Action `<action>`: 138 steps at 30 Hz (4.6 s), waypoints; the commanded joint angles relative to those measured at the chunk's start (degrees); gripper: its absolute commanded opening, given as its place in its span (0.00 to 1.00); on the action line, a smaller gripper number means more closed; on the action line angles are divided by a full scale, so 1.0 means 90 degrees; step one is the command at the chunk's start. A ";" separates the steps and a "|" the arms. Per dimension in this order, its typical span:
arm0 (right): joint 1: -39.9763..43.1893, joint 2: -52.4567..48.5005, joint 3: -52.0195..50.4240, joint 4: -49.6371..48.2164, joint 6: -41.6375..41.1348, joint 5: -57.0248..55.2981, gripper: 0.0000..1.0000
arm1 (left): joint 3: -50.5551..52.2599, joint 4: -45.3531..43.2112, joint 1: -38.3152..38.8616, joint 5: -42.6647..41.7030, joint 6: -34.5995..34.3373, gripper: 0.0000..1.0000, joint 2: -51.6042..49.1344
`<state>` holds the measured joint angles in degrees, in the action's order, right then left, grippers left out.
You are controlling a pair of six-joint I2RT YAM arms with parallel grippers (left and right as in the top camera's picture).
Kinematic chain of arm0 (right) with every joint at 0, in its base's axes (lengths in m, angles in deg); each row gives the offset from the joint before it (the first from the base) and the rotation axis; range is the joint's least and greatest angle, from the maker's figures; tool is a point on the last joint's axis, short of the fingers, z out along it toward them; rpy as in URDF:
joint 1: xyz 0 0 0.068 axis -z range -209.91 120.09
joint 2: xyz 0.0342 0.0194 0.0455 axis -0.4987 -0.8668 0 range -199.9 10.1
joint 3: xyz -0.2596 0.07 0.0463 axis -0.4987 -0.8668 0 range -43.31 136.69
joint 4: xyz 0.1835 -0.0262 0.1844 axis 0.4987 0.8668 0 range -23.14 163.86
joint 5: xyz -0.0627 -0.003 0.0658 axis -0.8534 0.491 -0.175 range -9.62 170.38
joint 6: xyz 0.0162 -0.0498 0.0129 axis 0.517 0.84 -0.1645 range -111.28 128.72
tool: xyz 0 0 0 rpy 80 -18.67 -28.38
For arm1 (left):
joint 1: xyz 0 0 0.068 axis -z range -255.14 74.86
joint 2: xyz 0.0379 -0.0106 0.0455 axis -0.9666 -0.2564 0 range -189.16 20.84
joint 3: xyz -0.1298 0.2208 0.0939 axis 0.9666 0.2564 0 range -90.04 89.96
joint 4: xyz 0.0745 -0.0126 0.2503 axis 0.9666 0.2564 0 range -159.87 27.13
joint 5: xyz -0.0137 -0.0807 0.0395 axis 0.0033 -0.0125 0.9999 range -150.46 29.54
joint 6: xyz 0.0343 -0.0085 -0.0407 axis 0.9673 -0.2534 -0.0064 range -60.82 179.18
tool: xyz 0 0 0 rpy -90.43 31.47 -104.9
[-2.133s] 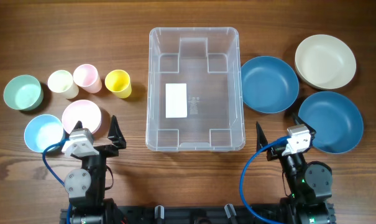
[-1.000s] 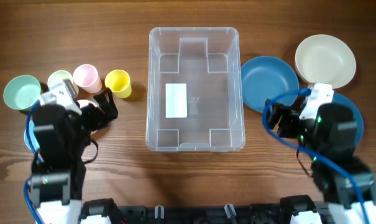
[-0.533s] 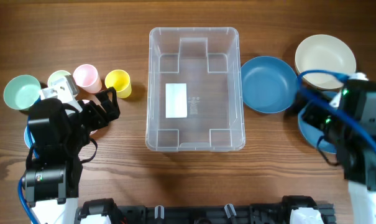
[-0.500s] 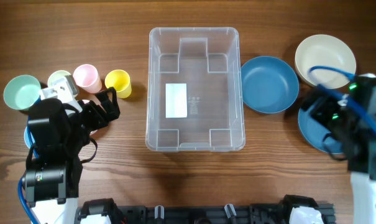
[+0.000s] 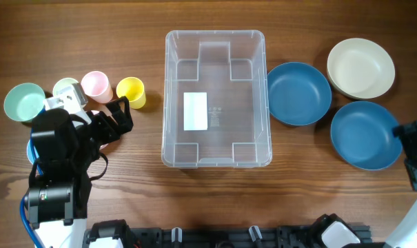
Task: Pack container
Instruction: 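Reach the right gripper to the nearer dark blue plate and grasp its rim, then lift the blue plate and lower it into the clear container, then grasp the second dark blue plate rim with the right gripper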
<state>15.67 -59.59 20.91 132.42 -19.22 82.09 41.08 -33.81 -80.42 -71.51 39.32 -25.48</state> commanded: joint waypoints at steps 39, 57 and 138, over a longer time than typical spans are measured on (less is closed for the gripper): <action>0.0075 -0.1787 -0.2637 -0.3538 0.0092 0.0884 0.04 | -0.0131 -0.0202 0.0034 -0.0126 -0.0015 1.00 -0.0039; -0.1936 0.0661 0.0347 -0.1275 0.1423 0.2336 0.04 | -0.0131 -0.0221 0.0034 -0.0126 -0.0015 1.00 -0.0039; -0.4641 -0.4306 0.0746 -0.2006 -0.0758 0.0160 0.38 | -0.0131 -0.0209 0.0034 -0.0126 -0.0012 1.00 -0.0039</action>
<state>-26.01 -97.69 28.32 114.35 -24.53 82.60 41.04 -35.52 -80.42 -71.51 39.32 -25.77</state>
